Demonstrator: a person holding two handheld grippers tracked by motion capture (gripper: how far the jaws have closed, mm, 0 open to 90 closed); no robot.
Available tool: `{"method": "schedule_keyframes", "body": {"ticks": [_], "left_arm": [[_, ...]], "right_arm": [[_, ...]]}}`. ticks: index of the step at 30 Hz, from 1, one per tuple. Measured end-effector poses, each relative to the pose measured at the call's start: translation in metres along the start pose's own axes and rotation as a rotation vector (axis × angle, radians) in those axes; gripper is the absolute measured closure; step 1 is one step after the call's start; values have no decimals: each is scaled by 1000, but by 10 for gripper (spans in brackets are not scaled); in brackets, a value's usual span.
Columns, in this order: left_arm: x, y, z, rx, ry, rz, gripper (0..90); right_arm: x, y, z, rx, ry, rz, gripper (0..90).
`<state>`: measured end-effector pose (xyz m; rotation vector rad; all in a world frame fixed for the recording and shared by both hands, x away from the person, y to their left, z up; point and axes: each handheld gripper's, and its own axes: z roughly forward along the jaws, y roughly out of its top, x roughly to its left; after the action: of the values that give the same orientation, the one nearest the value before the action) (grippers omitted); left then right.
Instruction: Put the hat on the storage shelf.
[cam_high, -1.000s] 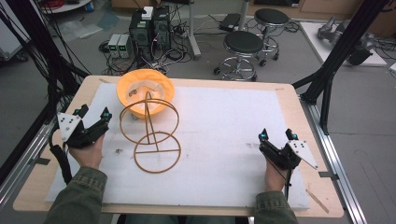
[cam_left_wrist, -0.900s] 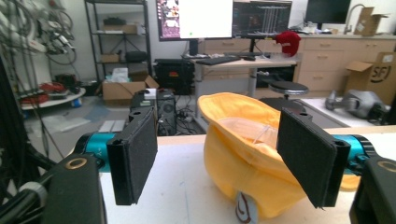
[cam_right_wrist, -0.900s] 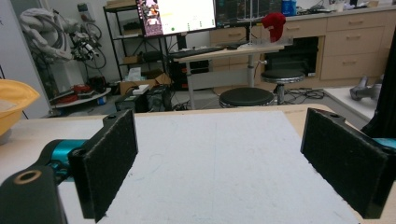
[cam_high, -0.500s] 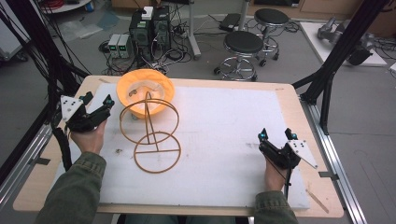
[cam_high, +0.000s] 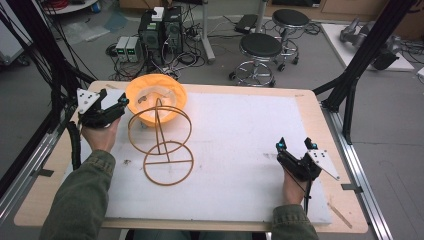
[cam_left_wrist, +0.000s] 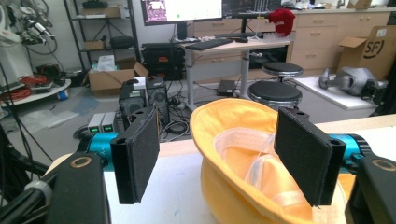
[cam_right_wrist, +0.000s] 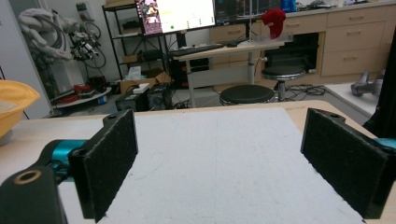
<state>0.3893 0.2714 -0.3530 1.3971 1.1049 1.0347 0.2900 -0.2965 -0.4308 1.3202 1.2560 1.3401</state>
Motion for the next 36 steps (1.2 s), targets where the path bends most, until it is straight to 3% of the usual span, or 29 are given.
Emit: {"method": "schedule_keyframes", "body": {"ticks": [9, 12, 19, 21, 26, 29, 31, 34, 36], "left_arm": [[13, 13, 21, 21, -6, -22, 290], [18, 16, 31, 44, -15, 6, 275], [26, 17, 51, 63, -38, 25, 284], [31, 13, 55, 56, -34, 1, 286], [39, 2, 67, 91, -27, -37, 293], [39, 1, 74, 116, -54, -63, 288], [36, 4, 81, 164, -76, -31, 281], [31, 9, 88, 160, -93, -44, 292], [30, 10, 94, 183, -96, -44, 288]], "right_arm": [[1, 0, 0, 3, 2, 11, 98], [1, 0, 0, 2, -2, 15, 99], [2, 0, 0, -6, 1, 3, 99], [2, 0, 0, -6, -1, -1, 99], [3, 0, 0, -2, -1, -4, 99], [3, -1, 1, 0, 1, -8, 99], [3, -1, 1, 1, 1, -7, 98], [3, -1, 1, 1, 3, -5, 98], [3, -1, 1, 1, 3, -5, 99]]}}
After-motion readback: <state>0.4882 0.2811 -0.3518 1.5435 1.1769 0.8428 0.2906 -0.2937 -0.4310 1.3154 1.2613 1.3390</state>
